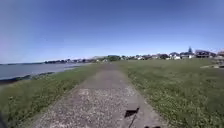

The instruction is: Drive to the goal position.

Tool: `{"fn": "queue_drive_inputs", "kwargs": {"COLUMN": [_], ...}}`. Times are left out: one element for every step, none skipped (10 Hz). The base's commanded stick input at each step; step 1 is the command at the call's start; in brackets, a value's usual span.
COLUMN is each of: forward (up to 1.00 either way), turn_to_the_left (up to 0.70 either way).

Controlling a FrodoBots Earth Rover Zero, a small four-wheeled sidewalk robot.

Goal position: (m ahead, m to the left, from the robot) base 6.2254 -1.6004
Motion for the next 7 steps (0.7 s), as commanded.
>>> {"fn": "queue_drive_inputs", "kwargs": {"forward": [0.7, 0.7, 0.7, 0.7, 0.7, 0.7, 0.7], "turn_to_the_left": [0.0, 0.0, 0.0, 0.0, 0.0, 0.0, 0.0]}}
